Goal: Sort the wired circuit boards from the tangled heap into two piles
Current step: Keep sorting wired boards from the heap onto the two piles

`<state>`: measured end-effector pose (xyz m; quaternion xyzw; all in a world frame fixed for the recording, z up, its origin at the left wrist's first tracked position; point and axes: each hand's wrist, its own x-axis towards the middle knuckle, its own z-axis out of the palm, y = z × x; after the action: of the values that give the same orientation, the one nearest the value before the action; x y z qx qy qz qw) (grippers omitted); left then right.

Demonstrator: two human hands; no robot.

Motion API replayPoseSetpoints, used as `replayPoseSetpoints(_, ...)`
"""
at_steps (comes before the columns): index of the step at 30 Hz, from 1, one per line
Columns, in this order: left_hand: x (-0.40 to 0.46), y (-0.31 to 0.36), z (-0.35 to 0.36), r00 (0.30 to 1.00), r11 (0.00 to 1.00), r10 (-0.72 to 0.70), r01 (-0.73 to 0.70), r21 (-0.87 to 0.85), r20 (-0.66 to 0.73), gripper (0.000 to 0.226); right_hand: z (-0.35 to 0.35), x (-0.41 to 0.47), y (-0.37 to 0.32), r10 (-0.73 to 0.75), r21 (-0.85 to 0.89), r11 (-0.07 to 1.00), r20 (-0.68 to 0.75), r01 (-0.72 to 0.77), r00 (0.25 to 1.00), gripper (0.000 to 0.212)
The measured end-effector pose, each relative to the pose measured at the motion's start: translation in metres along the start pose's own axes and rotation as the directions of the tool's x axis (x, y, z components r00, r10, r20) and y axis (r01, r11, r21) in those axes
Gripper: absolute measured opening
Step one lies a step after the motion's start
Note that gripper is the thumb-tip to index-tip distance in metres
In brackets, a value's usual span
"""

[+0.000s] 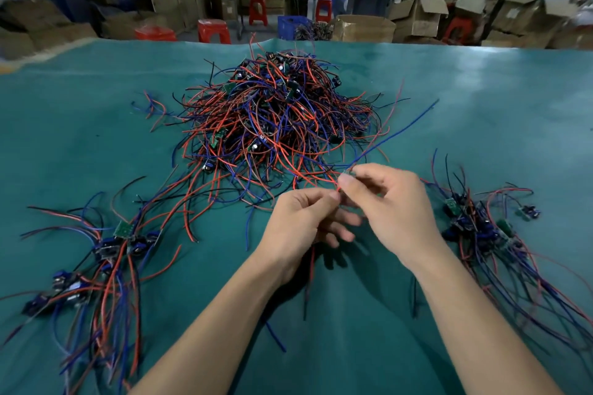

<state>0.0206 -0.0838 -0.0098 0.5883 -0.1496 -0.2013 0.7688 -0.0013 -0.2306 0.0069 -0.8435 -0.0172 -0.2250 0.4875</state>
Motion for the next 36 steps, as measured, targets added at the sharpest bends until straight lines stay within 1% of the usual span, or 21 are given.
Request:
replayPoseSetpoints(3, -0.001, 0.001, 0.002, 0.993, 0.998, -0.045, 0.04, 0.045, 0.107, 0.024, -0.008, 0.004, 0.0, 0.005, -0.007, 1.0, -0.198, -0.006, 0.98, 0.026)
replayPoseSetpoints(6, -0.002, 0.003, 0.002, 0.983, 0.995, -0.056, 0.042, 0.087, 0.175, 0.025, -0.019, 0.009, 0.002, -0.004, -0.056, 0.998, -0.375, -0.018, 0.927, 0.025)
replayPoseSetpoints(9, -0.005, 0.005, 0.004, 0.97, 0.985, -0.072, 0.033, 0.166, 0.234, 0.025, -0.03, 0.015, -0.002, 0.021, 0.016, 1.0, -0.571, -0.014, 0.821, 0.021)
replayPoseSetpoints(11, -0.008, 0.005, 0.006, 0.969, 0.974, -0.07, 0.015, 0.228, 0.236, 0.023, -0.042, 0.019, -0.013, 0.062, 0.13, 0.991, -0.698, 0.041, 0.714, 0.018)
replayPoseSetpoints(12, -0.008, 0.004, 0.006, 0.974, 0.969, -0.063, 0.007, 0.248, 0.218, 0.022, -0.049, 0.021, -0.021, 0.089, 0.202, 0.976, -0.726, 0.087, 0.682, 0.018)
replayPoseSetpoints(13, -0.008, 0.004, 0.006, 0.979, 0.968, -0.053, 0.002, 0.251, 0.198, 0.021, -0.054, 0.023, -0.032, 0.112, 0.276, 0.952, -0.718, 0.133, 0.687, 0.019)
replayPoseSetpoints(15, -0.006, 0.004, 0.007, 0.987, 0.967, -0.031, -0.01, 0.256, 0.155, 0.018, -0.052, 0.026, -0.058, 0.105, 0.381, 0.91, -0.591, 0.162, 0.8, 0.023)
replayPoseSetpoints(17, -0.007, 0.006, 0.009, 0.992, 0.965, -0.014, -0.019, 0.263, 0.123, 0.016, -0.027, 0.026, -0.084, 0.082, 0.424, 0.903, -0.34, 0.075, 0.937, 0.025)
replayPoseSetpoints(18, -0.008, 0.006, 0.009, 0.994, 0.958, -0.002, -0.03, 0.285, 0.111, 0.015, -0.008, 0.025, -0.096, 0.078, 0.428, 0.903, -0.192, 0.013, 0.978, 0.025)
replayPoseSetpoints(19, -0.008, 0.005, 0.007, 0.995, 0.95, 0.012, -0.043, 0.309, 0.102, 0.017, 0.013, 0.025, -0.106, 0.072, 0.406, 0.913, -0.055, -0.043, 0.996, 0.027)
replayPoseSetpoints(21, -0.009, 0.003, 0.004, 0.996, 0.91, 0.055, -0.081, 0.407, 0.074, 0.023, 0.053, 0.027, -0.124, 0.033, 0.242, 0.966, 0.21, -0.085, 0.977, 0.035)
replayPoseSetpoints(23, -0.011, 0.003, 0.002, 0.987, 0.876, 0.135, -0.159, 0.456, 0.085, 0.026, 0.082, 0.032, -0.134, 0.01, 0.01, 1.0, 0.489, -0.017, 0.872, 0.045)
replayPoseSetpoints(24, -0.011, 0.003, 0.002, 0.985, 0.877, 0.156, -0.171, 0.45, 0.071, 0.028, 0.091, 0.036, -0.135, 0.023, -0.104, 0.993, 0.584, 0.046, 0.811, 0.047)
replayPoseSetpoints(25, -0.012, 0.003, 0.003, 0.986, 0.891, 0.162, -0.164, 0.423, 0.041, 0.029, 0.095, 0.044, -0.134, 0.043, -0.216, 0.969, 0.627, 0.121, 0.778, 0.047)
replayPoseSetpoints(26, -0.011, 0.001, 0.003, 0.988, 0.906, 0.151, -0.149, 0.397, 0.027, 0.03, 0.097, 0.052, -0.13, 0.056, -0.324, 0.926, 0.624, 0.193, 0.779, 0.046)
replayPoseSetpoints(27, -0.011, 0.001, 0.005, 0.991, 0.919, 0.127, -0.133, 0.37, 0.041, 0.029, 0.097, 0.062, -0.125, 0.053, -0.421, 0.871, 0.59, 0.251, 0.805, 0.04)
replayPoseSetpoints(29, -0.007, -0.001, 0.007, 0.997, 0.942, 0.046, -0.063, 0.33, 0.059, 0.021, 0.089, 0.084, -0.11, 0.015, -0.583, 0.759, 0.462, 0.29, 0.887, 0.021)
replayPoseSetpoints(30, -0.004, -0.002, 0.007, 0.998, 0.948, 0.02, -0.038, 0.315, 0.061, 0.018, 0.083, 0.095, -0.1, -0.01, -0.657, 0.702, 0.378, 0.276, 0.926, 0.018)
replayPoseSetpoints(33, -0.001, -0.002, 0.007, 0.998, 0.964, -0.007, -0.009, 0.268, 0.061, 0.015, 0.062, 0.121, -0.062, 0.008, -0.813, 0.562, 0.192, 0.155, 0.981, 0.03)
replayPoseSetpoints(35, -0.001, -0.002, 0.006, 0.998, 0.968, -0.005, -0.012, 0.25, 0.066, 0.015, 0.052, 0.13, -0.039, 0.056, -0.846, 0.529, 0.117, 0.07, 0.991, 0.026)
replayPoseSetpoints(36, 0.0, -0.003, 0.006, 0.998, 0.97, -0.004, -0.013, 0.243, 0.068, 0.015, 0.049, 0.132, -0.031, 0.061, -0.84, 0.542, 0.087, 0.04, 0.994, 0.022)
